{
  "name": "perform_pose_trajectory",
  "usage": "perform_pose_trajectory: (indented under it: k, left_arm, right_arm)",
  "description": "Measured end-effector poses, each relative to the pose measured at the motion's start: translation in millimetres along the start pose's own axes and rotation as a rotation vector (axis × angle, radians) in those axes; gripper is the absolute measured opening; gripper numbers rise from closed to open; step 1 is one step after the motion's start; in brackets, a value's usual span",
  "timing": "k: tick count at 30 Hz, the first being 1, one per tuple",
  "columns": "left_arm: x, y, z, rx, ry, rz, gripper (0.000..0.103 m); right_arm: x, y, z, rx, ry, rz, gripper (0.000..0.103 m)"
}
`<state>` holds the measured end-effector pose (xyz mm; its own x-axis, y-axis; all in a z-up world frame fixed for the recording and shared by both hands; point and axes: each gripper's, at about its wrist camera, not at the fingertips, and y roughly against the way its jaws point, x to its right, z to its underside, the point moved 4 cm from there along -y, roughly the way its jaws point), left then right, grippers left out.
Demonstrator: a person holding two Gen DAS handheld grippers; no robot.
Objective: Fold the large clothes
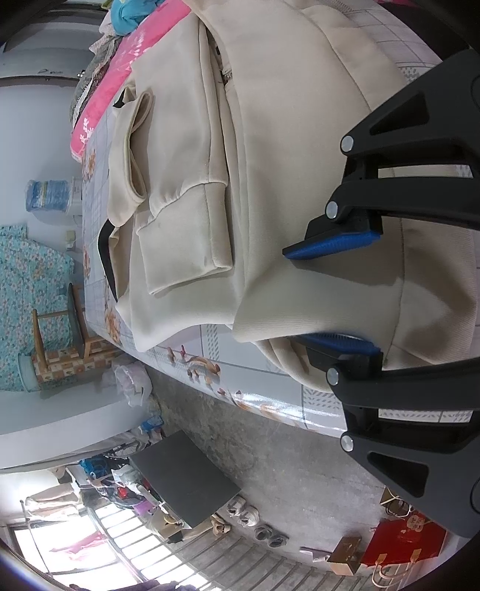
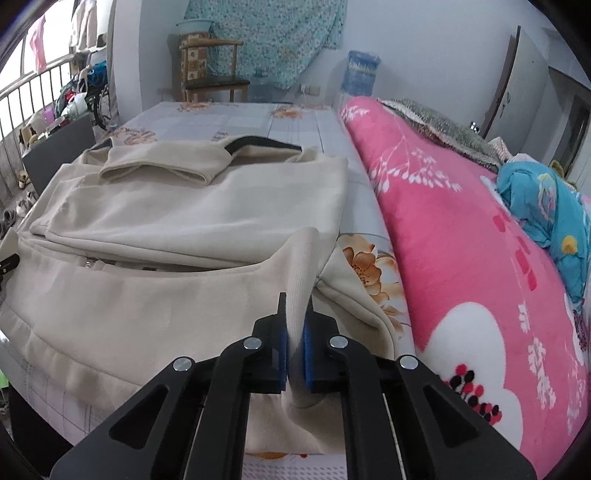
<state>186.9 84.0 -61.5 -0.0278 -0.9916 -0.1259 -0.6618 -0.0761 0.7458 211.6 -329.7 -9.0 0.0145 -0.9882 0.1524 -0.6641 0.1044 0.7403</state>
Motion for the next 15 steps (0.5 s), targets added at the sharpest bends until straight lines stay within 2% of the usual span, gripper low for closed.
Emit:
perform_pose_trajectory:
  k: [3,5,7,9,15]
  left_arm:
    - [-1,0,-1,-0.002,0.016,-0.004,0.034]
    - [-3,2,-2,-0.002,0.028,-0.01,0.028]
    - [-6,5,-3,0.001,0.042,-0.014,0.015]
    - [-9,12,-4,0.013,0.05,-0.009,0.009]
    - [-5,56,-3,0.102,-0.001,-0.01,0.006]
  right_arm:
    - [1,6,1,0.016,-0.013,-0.008,0.006]
    - [3,10,3,0.025,-0.027,-0.015,0.006]
    - [4,14,4,0.036,-0.043,-0.027,0.006]
    - [4,19,6,0.049,-0.048,-0.033,0.006]
    - [5,47,13,0.11,-0.056,-0.036,0.006]
